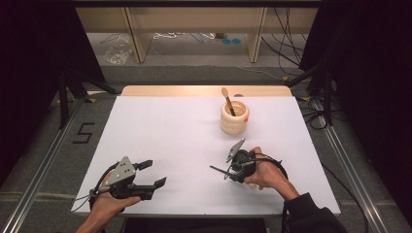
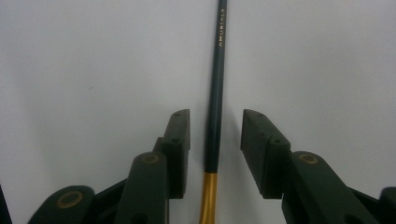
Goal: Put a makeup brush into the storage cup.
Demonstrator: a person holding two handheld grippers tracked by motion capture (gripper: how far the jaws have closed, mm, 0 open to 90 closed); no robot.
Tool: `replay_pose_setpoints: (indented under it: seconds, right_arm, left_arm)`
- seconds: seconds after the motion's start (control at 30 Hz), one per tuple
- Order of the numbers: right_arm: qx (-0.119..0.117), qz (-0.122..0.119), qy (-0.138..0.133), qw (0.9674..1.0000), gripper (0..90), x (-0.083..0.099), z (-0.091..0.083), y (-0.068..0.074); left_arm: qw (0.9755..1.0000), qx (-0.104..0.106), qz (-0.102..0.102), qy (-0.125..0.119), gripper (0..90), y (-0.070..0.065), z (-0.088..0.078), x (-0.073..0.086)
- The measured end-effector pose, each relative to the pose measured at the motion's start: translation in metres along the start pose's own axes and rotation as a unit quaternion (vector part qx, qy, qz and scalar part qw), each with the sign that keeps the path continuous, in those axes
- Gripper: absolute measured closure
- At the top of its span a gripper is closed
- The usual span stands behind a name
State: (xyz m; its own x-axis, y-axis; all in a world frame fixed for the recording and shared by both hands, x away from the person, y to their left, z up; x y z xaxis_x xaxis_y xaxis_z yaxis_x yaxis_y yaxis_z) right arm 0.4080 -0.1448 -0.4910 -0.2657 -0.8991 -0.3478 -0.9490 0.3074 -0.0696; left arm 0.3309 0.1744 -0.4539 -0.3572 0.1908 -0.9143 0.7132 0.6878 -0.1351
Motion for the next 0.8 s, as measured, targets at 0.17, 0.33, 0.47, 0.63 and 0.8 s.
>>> replay_pose_setpoints:
  seconds: [0.17,0.33,0.47,0.63,0.8]
  right_arm:
    - [-0.008,-0.001,0.012,0.9999,67.5,-0.0021,0.0023,-0.0017]
    - [-0.013,-0.003,0.026,0.9996,70.8,-0.0024,0.0037,-0.0014]
    - [-0.017,-0.003,0.033,0.9993,73.2,-0.0026,0.0048,-0.0023]
    - [-0.018,-0.003,0.037,0.9991,75.4,-0.0042,0.006,-0.0029]
    - [-0.021,0.001,0.046,0.9987,77.2,-0.0049,0.0056,-0.0033]
  left_arm:
    - [1.0,-0.003,0.005,0.002,23.7,0.0007,-0.001,-0.0003]
    - [1.0,0.001,0.001,0.001,23.8,-0.0003,0.0003,-0.0002]
    - [1.0,0.001,-0.001,0.0,23.8,-0.0003,0.0001,-0.0001]
    - [1.0,0.001,0.001,0.001,23.9,-0.0002,0.0001,-0.0001]
    - [1.0,-0.001,0.009,0.002,23.9,0.0006,-0.0008,-0.0006]
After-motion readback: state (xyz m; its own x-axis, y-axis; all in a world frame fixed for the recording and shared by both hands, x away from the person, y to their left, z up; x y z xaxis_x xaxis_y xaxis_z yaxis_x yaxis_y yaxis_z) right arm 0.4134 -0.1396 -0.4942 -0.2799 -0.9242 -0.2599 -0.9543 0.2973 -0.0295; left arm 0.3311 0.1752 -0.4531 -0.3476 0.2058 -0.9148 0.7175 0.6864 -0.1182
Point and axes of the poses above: each handheld gripper's, and its own axes: z roughly forward along the jaws, x roughly out of its underside, y roughly to its left, the point moved 4 cm from there along z, roughly forward along the jaws, and after that the axes turned 4 degrees about -z, right-handed, at the moved point
